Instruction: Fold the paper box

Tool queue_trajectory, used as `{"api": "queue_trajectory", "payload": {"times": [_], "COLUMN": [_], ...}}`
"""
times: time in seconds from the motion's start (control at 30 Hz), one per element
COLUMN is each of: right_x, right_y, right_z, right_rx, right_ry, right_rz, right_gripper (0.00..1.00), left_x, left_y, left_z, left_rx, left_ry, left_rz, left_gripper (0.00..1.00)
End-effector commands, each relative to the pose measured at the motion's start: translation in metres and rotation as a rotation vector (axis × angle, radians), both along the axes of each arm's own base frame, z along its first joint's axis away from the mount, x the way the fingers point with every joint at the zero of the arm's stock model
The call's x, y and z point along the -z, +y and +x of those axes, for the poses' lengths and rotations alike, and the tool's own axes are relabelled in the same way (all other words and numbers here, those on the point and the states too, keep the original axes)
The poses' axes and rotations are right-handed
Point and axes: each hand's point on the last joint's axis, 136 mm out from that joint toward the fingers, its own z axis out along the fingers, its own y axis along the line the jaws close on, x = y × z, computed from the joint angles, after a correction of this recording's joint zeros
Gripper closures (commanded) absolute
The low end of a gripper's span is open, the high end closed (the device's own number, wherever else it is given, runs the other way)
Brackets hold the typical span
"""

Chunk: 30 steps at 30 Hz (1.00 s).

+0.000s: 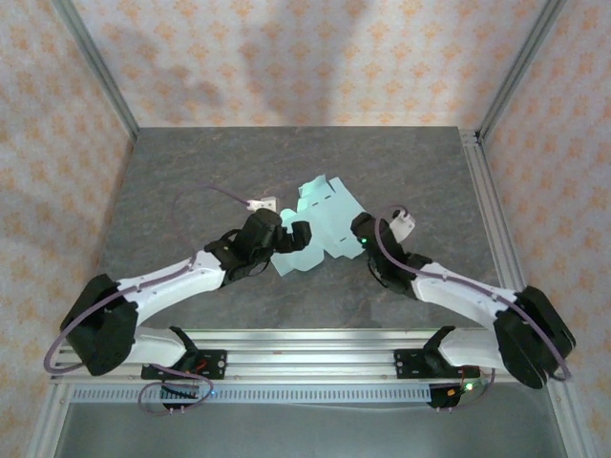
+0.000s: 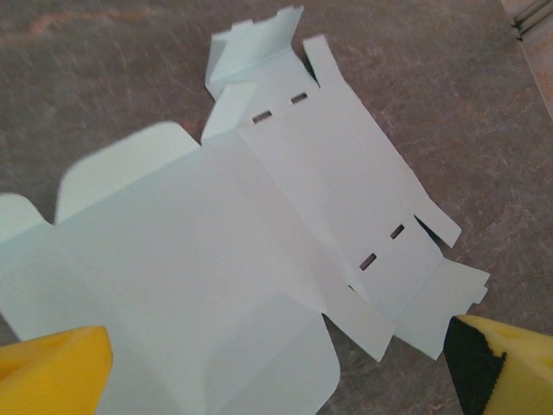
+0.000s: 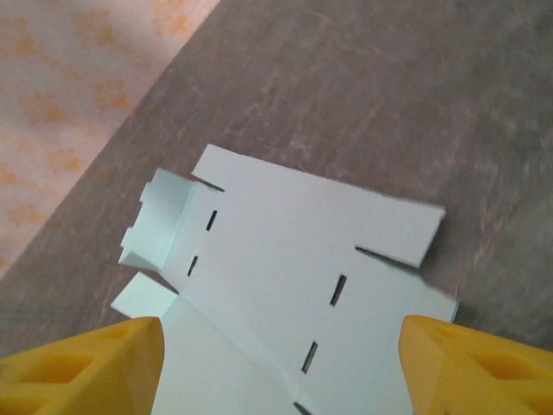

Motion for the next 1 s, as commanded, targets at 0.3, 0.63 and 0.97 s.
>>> {"api": "queue_trajectory", "payload": {"times": [0.3,0.63,0.97], "right_x": [-0.002,0.024,0.044], "right_y": [-0.027,-0.031,-0.012], "right_z": [0.046,0.102,0.129], "right_rx": [-0.451,-0.675,-0.75], "right_ry": [0.08,0.201,0.308], "right_rz": [-0.146,-0.109,0.043], "right_gripper": [0.27,0.23,0.24], "left_x": [0.034,0.086,0.128], "left_y": [-0.056,-0.033,-0.022], "left_z": [0.041,0.064,0.051], "left_rx": [-0.101,-0.094,-0.094], "left_ry": [0.219,0.45,0.545], "left_rz": [-0.172,0.064,0.078], "left_gripper": [0.34,0.65,0.65]}}
